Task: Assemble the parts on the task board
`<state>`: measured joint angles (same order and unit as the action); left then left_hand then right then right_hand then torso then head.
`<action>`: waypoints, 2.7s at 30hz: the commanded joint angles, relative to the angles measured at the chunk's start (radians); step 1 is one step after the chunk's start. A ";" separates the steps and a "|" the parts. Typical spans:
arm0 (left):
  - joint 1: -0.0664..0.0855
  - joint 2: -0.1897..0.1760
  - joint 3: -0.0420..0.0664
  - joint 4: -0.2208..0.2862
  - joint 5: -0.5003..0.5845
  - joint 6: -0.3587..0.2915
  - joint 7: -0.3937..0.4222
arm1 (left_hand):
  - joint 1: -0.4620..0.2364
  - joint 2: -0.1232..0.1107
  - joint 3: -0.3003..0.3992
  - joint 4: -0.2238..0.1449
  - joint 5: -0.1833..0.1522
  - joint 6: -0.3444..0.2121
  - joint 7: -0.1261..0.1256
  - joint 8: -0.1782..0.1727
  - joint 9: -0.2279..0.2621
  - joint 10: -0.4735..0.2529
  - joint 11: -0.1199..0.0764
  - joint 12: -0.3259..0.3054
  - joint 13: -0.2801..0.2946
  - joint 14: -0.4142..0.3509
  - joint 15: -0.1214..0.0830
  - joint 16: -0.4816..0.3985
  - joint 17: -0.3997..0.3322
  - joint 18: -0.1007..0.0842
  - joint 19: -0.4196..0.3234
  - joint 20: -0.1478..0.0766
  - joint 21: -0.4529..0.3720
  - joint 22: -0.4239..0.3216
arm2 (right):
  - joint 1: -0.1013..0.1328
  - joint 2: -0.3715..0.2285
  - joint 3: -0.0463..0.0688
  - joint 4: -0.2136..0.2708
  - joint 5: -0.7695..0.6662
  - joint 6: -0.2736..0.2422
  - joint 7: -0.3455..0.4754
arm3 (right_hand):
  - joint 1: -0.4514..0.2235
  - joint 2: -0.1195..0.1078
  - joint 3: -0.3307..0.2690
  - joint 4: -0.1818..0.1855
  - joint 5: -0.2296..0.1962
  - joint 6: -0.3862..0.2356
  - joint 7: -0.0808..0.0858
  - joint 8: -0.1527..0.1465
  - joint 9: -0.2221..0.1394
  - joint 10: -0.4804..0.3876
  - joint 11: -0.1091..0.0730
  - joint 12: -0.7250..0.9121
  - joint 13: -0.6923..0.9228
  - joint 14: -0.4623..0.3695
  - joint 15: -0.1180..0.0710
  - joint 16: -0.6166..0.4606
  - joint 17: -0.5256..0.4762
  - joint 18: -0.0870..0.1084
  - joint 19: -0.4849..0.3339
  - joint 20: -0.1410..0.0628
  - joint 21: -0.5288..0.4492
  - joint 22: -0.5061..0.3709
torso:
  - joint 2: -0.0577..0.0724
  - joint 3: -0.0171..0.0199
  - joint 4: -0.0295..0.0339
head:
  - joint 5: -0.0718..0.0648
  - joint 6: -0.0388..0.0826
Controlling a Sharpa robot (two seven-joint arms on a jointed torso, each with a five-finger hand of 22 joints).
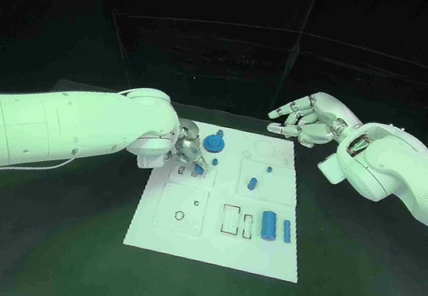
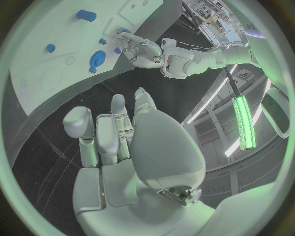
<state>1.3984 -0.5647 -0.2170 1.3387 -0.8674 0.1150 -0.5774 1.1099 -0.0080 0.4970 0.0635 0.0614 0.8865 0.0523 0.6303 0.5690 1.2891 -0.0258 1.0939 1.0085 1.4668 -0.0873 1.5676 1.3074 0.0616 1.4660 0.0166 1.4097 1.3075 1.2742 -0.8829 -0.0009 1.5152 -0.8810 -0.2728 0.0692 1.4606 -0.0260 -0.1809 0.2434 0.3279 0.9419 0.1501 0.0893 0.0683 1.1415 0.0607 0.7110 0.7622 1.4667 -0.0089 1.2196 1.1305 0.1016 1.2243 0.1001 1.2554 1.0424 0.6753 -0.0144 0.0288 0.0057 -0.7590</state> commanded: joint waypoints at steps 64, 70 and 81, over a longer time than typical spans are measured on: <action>-0.062 -0.039 -0.001 0.051 -0.193 -0.075 -0.018 | -0.041 -0.033 0.174 -0.143 -0.006 0.016 -0.014 0.028 0.020 0.020 -0.007 0.016 0.009 0.104 -0.006 0.003 0.263 -0.010 0.028 0.000 0.000 0.017 | 0.002 0.006 0.000 -0.012 -0.005 0.019 0.016 | -0.002 0.010 -0.009 0.000 0.006 0.002 -0.004 0.004 0.001 0.004 -0.003 -0.007 -0.002 0.005 -0.008 -0.006 -0.002 0.012 0.000 -0.005 -0.005 -0.001 | 0.002 0.0001 -0.0003 | 0.013 -0.013; -0.061 -0.028 -0.001 0.040 -0.189 -0.073 -0.018 | -0.093 -0.056 0.135 -0.108 -0.007 0.031 -0.022 0.041 0.028 0.026 -0.013 0.025 0.016 0.104 -0.010 0.003 0.263 -0.010 0.029 -0.004 -0.001 0.019 | 0.002 0.006 0.000 -0.011 -0.005 0.018 0.016 | -0.003 0.010 -0.010 0.001 0.005 0.002 -0.004 0.004 0.001 0.004 -0.003 -0.007 -0.003 0.005 -0.007 -0.008 -0.003 0.013 -0.001 -0.005 -0.007 -0.004 | 0.002 0.0004 -0.0009 | 0.012 -0.012; -0.061 -0.009 -0.001 0.014 -0.184 -0.057 -0.020 | -0.138 -0.075 0.068 -0.071 -0.007 0.045 -0.027 0.049 0.032 0.035 -0.018 0.042 0.032 0.104 -0.015 0.003 0.263 -0.013 0.033 -0.009 0.005 0.031 | 0.002 0.005 0.000 -0.010 -0.005 0.018 0.015 | -0.004 0.010 -0.012 0.001 0.003 0.002 -0.004 0.004 0.001 0.004 -0.003 -0.007 -0.004 0.004 -0.007 -0.009 -0.004 0.013 -0.002 -0.005 -0.008 -0.005 | 0.002 0.0002 -0.0008 | 0.011 -0.013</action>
<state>1.3393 -0.5758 -0.2160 1.3543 -1.0545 0.0273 -0.5884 0.9802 -0.0828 0.5692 -0.0068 0.0502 0.9264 0.0266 0.6741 0.6012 1.3169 -0.0433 1.1341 1.0394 1.4670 -0.0948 1.5676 1.3074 0.0616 1.4659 0.0168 1.4098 1.3080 1.2739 -0.8780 -0.0013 1.5034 -0.8843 -0.2595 0.0760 1.4605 -0.0260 -0.1870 0.2441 0.3279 0.9419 0.1501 0.0891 0.0681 1.1415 0.0607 0.7072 0.7589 1.4667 -0.0089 1.2157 1.1270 0.1009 1.2243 0.1002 1.2507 1.0382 0.6770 -0.0140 0.0282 0.0164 -0.7715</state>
